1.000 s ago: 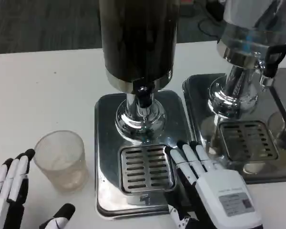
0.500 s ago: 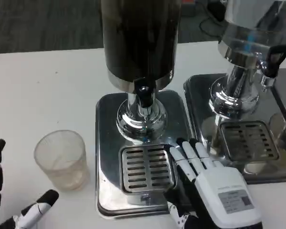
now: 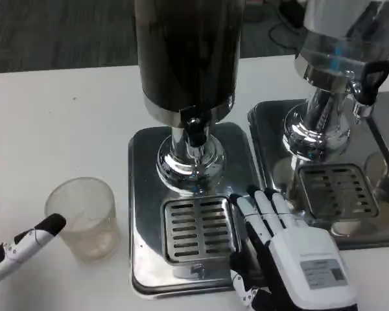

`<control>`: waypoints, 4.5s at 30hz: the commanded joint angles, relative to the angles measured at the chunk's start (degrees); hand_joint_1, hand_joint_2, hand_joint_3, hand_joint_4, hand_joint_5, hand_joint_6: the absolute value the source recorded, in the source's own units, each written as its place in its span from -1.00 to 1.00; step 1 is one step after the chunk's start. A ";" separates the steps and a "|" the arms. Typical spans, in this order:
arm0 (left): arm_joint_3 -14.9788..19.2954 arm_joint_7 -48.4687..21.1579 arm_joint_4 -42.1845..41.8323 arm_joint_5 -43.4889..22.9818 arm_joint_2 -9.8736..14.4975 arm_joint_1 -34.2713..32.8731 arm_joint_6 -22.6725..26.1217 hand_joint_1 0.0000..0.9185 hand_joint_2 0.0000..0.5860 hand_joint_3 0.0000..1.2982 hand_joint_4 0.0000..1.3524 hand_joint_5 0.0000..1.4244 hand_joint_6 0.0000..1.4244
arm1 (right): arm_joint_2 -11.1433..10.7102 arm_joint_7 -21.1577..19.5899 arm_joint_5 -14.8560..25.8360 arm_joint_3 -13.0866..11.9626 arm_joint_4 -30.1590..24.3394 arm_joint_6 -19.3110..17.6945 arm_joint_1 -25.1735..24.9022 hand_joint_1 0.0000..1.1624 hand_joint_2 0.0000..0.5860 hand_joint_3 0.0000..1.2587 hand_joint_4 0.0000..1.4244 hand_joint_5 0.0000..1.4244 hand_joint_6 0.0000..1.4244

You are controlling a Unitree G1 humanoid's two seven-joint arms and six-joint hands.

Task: Grasp the cup under the faucet to collect the drink, then remove the cup.

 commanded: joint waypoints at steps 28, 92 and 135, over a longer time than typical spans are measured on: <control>-12.79 2.64 47.18 -6.39 0.82 -21.78 -29.99 -0.68 -1.00 -1.00 -1.00 -1.00 -0.97 | 0.61 -1.29 -0.45 0.55 -0.05 2.22 0.92 0.00 0.78 -0.71 -0.98 -0.98 -0.67; -14.96 24.57 39.99 2.03 -0.75 -20.16 -31.63 0.01 -0.71 -0.20 0.01 0.26 0.68 | -2.00 1.21 0.15 -0.28 -3.16 2.31 1.56 -0.03 0.74 -0.59 -0.97 -0.95 -0.62; -35.55 24.06 58.15 11.07 -8.77 -43.92 -26.37 -0.01 -0.73 -0.23 -0.05 0.22 0.62 | 1.52 -1.02 -2.13 0.22 -3.73 5.47 3.80 -0.04 0.75 -0.59 -0.97 -0.95 -0.62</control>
